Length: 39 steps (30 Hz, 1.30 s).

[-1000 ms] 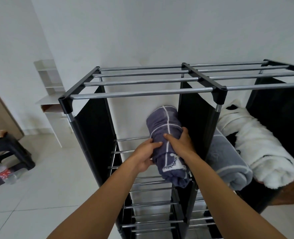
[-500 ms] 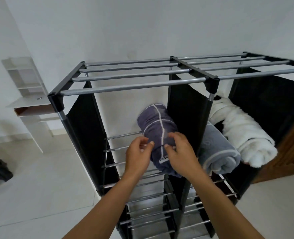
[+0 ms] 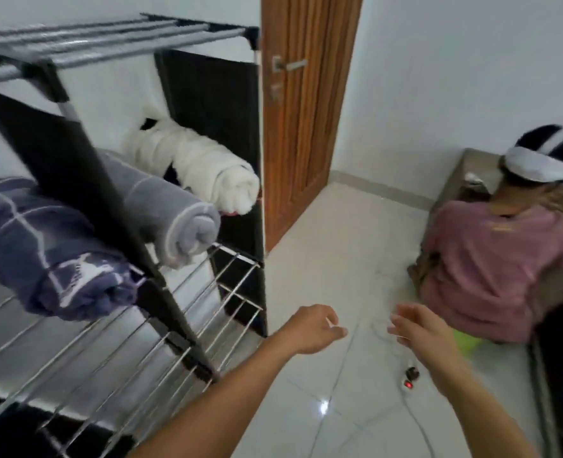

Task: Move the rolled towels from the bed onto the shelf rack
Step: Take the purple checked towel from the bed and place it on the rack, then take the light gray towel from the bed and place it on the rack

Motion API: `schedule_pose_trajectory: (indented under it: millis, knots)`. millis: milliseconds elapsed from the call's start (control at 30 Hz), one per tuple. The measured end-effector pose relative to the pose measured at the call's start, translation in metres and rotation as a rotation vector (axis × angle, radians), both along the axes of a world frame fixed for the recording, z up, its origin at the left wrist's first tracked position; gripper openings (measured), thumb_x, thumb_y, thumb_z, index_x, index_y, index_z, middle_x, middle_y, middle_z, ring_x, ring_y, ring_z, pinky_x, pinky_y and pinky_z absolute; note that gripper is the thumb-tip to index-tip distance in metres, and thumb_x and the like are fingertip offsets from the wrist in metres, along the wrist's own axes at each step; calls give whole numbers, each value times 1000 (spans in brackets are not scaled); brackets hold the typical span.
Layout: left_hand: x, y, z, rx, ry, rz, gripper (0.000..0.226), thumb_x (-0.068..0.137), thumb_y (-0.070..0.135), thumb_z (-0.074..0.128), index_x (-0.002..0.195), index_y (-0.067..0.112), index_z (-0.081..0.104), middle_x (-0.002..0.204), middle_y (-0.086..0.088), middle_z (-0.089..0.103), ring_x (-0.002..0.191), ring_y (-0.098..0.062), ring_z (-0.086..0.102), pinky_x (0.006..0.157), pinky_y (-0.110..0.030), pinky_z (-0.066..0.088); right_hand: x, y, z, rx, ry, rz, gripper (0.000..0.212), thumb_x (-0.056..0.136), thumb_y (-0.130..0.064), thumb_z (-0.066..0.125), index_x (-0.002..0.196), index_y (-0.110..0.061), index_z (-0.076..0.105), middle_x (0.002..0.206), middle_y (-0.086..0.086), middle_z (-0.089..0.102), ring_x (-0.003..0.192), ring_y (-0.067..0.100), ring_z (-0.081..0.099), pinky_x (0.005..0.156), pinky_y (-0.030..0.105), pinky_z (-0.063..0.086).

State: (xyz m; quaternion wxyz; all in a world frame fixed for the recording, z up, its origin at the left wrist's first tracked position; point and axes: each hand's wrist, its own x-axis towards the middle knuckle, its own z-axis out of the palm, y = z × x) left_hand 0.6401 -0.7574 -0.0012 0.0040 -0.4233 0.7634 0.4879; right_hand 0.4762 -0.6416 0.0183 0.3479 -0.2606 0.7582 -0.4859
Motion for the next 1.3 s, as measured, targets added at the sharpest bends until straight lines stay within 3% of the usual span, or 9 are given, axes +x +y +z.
schedule_pose_trajectory:
  millis: [100, 267, 333, 433, 633, 800, 1000, 1167, 1300]
  knots:
    - [-56, 34, -7, 11, -11, -150, 37, 87, 40, 63, 112, 13, 63, 107, -10, 68, 102, -25, 63, 78, -23, 42, -43, 61, -13, -46, -413, -296, 12, 94, -2, 49, 87, -10, 56, 86, 10, 57, 74, 23, 59, 68, 29, 42]
    - [-188, 128, -12, 20, 23, -447, 8, 87, 28, 63, 81, 22, 61, 79, -2, 61, 69, -14, 59, 64, -22, 44, -118, 206, -35, -115, -549, -622, 9, 94, -6, 50, 89, -9, 58, 90, 10, 61, 77, 22, 60, 68, 28, 46]
    - [-240, 175, -10, 32, 47, -559, 8, 88, 24, 63, 83, 18, 61, 81, -6, 62, 65, -15, 58, 67, -25, 46, -148, 266, -39, -133, -560, -724, 8, 94, -8, 51, 91, -9, 59, 91, 10, 63, 78, 21, 61, 70, 29, 46]
    - [-313, 250, -13, 82, 40, -745, 13, 90, 25, 62, 97, 14, 59, 83, -6, 60, 64, -12, 56, 56, -22, 42, -190, 348, -39, -207, -576, -875, 8, 95, -10, 51, 93, -9, 59, 89, 10, 64, 74, 20, 60, 67, 28, 47]
    - [-424, 407, -7, 141, 11, -1087, 7, 93, 18, 57, 94, 12, 55, 76, -1, 55, 60, -7, 51, 45, -9, 39, -244, 496, -26, -417, -545, -1183, 10, 95, -11, 50, 92, -10, 59, 90, 13, 63, 71, 20, 58, 68, 28, 47]
    - [-493, 509, -20, 202, -103, -1257, 12, 93, 28, 57, 96, 16, 58, 88, -2, 61, 64, -8, 57, 57, -21, 41, -258, 588, -50, -499, -527, -1475, 11, 95, -14, 50, 95, -11, 61, 94, 11, 64, 79, 21, 60, 68, 29, 47]
    - [-558, 614, -52, 326, -233, -1343, 16, 92, 34, 56, 87, 19, 57, 88, 0, 61, 71, -12, 59, 63, -25, 46, -271, 661, -78, -358, -486, -1745, 10, 93, -9, 51, 89, -9, 60, 88, 10, 64, 80, 25, 63, 67, 30, 46]
    - [-577, 689, -65, 450, -366, -1413, 15, 90, 33, 58, 87, 19, 56, 86, 0, 57, 75, -14, 56, 66, -27, 45, -270, 719, -90, -252, -417, -1970, 17, 92, -1, 49, 79, -8, 58, 72, 9, 55, 62, 16, 51, 57, 27, 38]
    - [-564, 736, -82, 477, -534, -1437, 11, 92, 31, 57, 92, 20, 55, 86, 1, 53, 76, -11, 52, 76, -31, 45, -258, 760, -107, -208, -403, -2144, 10, 92, -7, 55, 100, -5, 60, 88, 14, 58, 82, 24, 56, 63, 31, 44]
